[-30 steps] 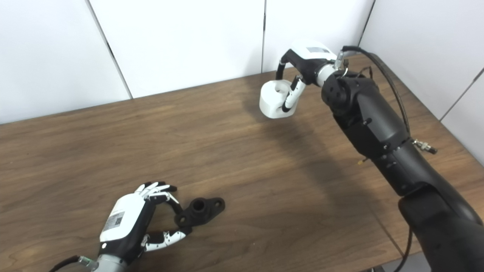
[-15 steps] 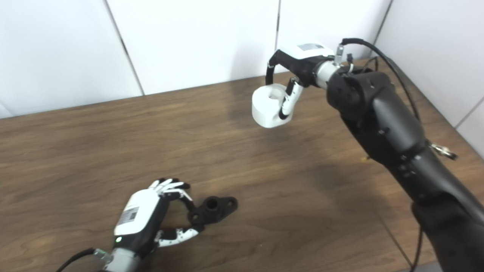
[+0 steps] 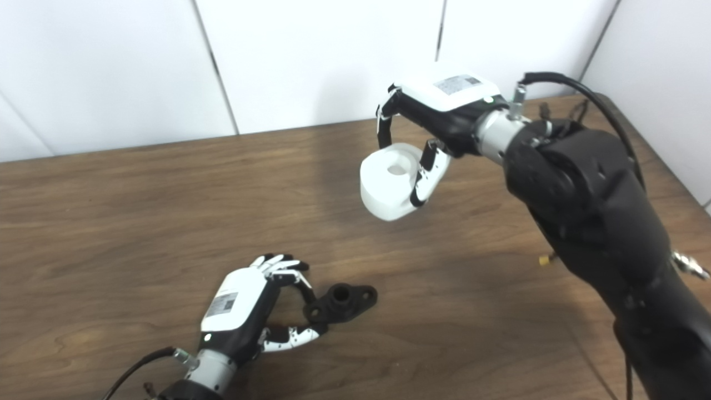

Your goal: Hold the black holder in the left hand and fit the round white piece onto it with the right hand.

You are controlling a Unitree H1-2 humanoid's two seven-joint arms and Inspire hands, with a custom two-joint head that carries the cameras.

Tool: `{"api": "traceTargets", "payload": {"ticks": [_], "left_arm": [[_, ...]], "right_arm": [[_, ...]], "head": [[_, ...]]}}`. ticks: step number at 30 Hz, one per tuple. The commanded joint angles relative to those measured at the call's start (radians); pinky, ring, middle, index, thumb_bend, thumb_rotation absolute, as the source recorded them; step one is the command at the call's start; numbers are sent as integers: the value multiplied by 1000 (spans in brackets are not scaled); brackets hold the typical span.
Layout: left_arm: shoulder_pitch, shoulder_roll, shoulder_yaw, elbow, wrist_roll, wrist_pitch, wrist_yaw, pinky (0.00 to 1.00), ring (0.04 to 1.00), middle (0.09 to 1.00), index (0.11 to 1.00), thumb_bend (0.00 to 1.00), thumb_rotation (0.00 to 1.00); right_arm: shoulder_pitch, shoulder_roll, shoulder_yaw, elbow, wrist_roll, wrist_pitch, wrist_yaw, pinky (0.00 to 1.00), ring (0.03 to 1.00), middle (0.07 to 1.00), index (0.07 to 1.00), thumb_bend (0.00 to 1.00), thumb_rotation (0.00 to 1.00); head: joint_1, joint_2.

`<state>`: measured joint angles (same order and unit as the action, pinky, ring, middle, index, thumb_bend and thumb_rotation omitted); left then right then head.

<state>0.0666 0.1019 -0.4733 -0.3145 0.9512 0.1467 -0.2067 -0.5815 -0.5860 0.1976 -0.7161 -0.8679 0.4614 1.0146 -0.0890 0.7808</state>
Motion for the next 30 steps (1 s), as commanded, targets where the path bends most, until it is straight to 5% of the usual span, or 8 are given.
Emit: {"api": "traceTargets", "payload": {"ticks": [1, 9, 30], "left_arm": [[-11, -12, -16, 10, 21, 2, -13, 955, 890, 810, 487, 517, 55], [-23, -19, -18, 13, 26, 12, -16, 953, 893, 811, 487, 517, 55], [-43, -17, -18, -7, 33, 31, -52, 956, 895, 814, 487, 516, 57]], "right_arm": [[-35, 11, -35, -53, -25, 7, 28, 814, 911, 794, 482, 525, 135], [-53, 97, -90, -149, -66, 8, 181, 836, 921, 795, 481, 525, 133], [12, 140, -63, -182, -71, 6, 249, 827, 933, 807, 482, 525, 135]], "head": [[-1, 2], [16, 25], [8, 78]]}}
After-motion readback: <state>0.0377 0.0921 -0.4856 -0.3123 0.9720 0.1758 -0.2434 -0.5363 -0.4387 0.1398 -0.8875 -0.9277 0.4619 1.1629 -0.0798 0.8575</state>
